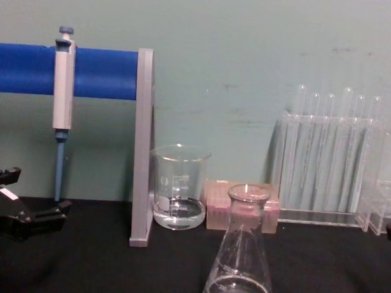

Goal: Grasp the erlenmeyer flask with one hand, shake it three times, then place it back.

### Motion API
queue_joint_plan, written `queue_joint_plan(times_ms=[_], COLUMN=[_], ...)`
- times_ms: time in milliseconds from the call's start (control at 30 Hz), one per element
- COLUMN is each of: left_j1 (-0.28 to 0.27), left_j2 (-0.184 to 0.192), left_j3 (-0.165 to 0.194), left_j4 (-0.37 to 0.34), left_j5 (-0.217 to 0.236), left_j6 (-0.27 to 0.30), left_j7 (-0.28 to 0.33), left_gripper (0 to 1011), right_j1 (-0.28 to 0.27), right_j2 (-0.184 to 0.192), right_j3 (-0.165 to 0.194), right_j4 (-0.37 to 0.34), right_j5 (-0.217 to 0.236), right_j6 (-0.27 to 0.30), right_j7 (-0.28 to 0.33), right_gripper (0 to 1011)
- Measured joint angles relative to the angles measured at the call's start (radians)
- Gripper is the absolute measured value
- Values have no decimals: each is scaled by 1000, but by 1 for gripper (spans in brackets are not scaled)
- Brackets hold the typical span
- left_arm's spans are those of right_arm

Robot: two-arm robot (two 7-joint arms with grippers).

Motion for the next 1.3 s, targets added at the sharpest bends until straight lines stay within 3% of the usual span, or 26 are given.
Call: queue_joint_plan(times_ms=[900,1200,1300], left_j1=[0,0,0], left_j2=[0,0,0], left_j3=[0,0,0], left_j4=[0,0,0], left_j5=[0,0,0], left_j6=[0,0,0], left_j7=[0,0,0], left_gripper=[1001,1001,1001], right_j1=[-1,-21,-38], right_j2=[-1,-4,-3], right_j3=[2,27,37], right_j4=[0,-27,-61], right_j5=[0,30,59], right_j6=[0,4,15], right_j7=[3,68,111], right_gripper=[1000,1000,1000])
